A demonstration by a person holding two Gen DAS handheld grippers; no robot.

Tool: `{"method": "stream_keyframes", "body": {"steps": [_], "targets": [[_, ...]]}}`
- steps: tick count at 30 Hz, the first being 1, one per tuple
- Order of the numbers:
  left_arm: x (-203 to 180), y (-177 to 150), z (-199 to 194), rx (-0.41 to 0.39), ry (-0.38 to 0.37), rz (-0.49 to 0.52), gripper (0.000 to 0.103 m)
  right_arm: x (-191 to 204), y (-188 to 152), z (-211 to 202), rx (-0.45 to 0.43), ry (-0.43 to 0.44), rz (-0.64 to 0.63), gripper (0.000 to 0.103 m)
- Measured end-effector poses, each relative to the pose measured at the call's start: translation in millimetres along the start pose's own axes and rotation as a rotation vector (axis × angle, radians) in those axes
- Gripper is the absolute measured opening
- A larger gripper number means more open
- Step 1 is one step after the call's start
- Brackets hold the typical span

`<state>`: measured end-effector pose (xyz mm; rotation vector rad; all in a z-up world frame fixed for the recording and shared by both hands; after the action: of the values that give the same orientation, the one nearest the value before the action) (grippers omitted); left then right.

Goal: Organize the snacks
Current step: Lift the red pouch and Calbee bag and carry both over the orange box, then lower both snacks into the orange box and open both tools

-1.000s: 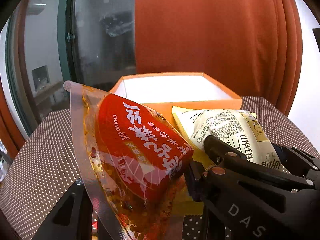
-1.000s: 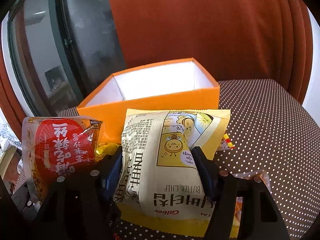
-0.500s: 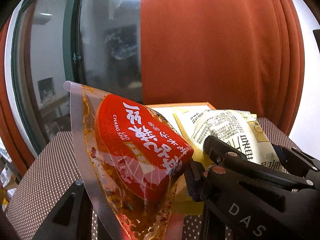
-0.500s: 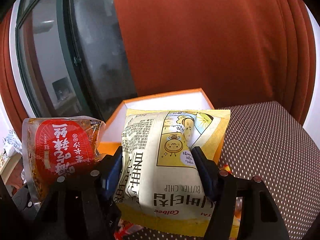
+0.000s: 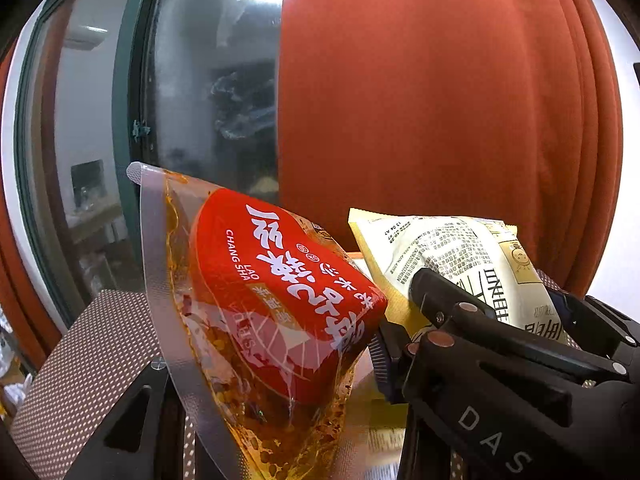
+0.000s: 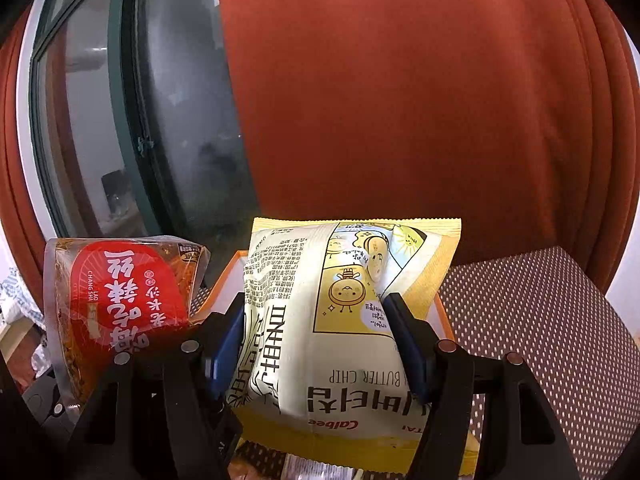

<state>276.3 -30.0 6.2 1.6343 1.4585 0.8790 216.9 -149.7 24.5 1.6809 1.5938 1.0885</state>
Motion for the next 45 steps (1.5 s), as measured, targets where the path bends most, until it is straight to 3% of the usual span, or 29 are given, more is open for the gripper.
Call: {"method": "stream_keyframes", "body": {"steps": [9,15,20,22,25,27,29,31,45], "targets": [[-2,0,71,0.09,0.023,-0.026,0.041,-16,17,74,0.031,-0.013,0.024,0.07],[0,-11,112,0.159,0.042,-0.021,0.044,-27,8,119,0.09,-0.004,0.064,0.07],[3,-28,134,0.253,0.086,-0.016,0.075,-32,-5,148,0.158,-0.042,0.046,0.071],[5,-30,136,0.266,0.082,-0.03,0.077,-34,-8,156,0.178,-0.062,0.048,0.072],[10,-27,136,0.265,0.077,-0.035,0.086,-30,-7,157,0.181,-0.056,0.051,0.077],[13,-24,137,0.269,0.055,-0.039,0.087,-27,-4,154,0.15,-0.048,0.043,0.079],[14,-22,141,0.277,0.037,-0.045,0.088,-25,-2,151,0.14,-0.057,0.03,0.092],[16,-22,140,0.284,0.028,-0.054,0.088,-24,-1,151,0.138,-0.064,0.024,0.096],[10,-10,81,0.231,-0.001,-0.06,0.089,-18,4,107,0.133,-0.058,0.01,0.097]]}}
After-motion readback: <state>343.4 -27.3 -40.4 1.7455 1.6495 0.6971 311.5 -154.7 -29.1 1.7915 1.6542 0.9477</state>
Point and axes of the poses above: each gripper's, at about its wrist camera, not at the fingertips, and z roughly the way its jaws point, x to its left, y to its top, the point moved 5 cm from there along z, roughly the way its jaws point, and after that the axes turned 4 degrees about x, right-handed, at the moved point
